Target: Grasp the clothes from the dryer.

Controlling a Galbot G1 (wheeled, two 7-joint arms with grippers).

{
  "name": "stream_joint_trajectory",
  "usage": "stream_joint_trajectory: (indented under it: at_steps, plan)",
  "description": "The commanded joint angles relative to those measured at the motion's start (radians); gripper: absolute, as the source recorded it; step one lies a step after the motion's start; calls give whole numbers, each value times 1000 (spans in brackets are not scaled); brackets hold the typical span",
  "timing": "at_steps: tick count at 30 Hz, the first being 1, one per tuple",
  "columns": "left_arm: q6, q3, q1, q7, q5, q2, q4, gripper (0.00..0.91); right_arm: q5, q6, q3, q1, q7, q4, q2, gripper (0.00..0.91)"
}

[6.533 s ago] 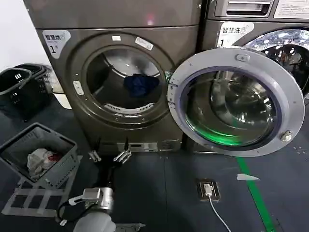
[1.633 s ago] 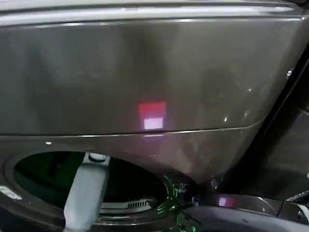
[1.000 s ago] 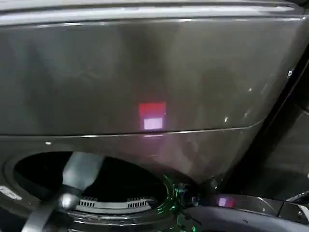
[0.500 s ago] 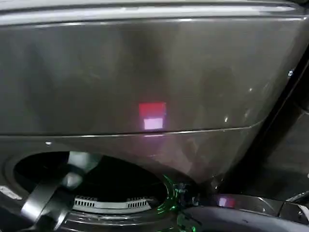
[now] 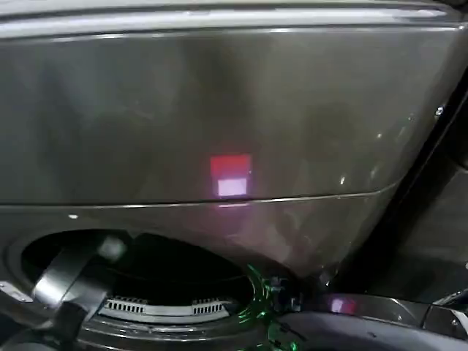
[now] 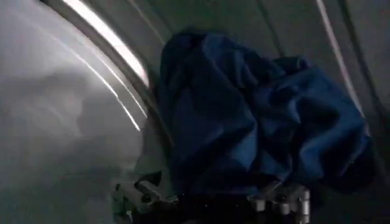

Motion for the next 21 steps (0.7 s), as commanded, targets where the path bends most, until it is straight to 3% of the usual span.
stream_joint_trajectory:
  at_steps: [1,16,17,20,21]
  plan:
    - [73,69,-49,30,-99,-22,177,907,0,1,0,1,0,3,0,907]
    - [72,85,-17,63,-153,-25,206,899,-3,2,-11,10,-1,7,4,907]
    - [73,84,-15,64,-154,-28,208,853,-3,2,-11,10,-2,6,4,907]
    - [72,85,-8,78,-157,-30,213,421,-4,2,-10,10,-1,4,5,907]
    - [70,84,-7,85,-157,-31,214,330,-4,2,-10,10,-1,4,5,907]
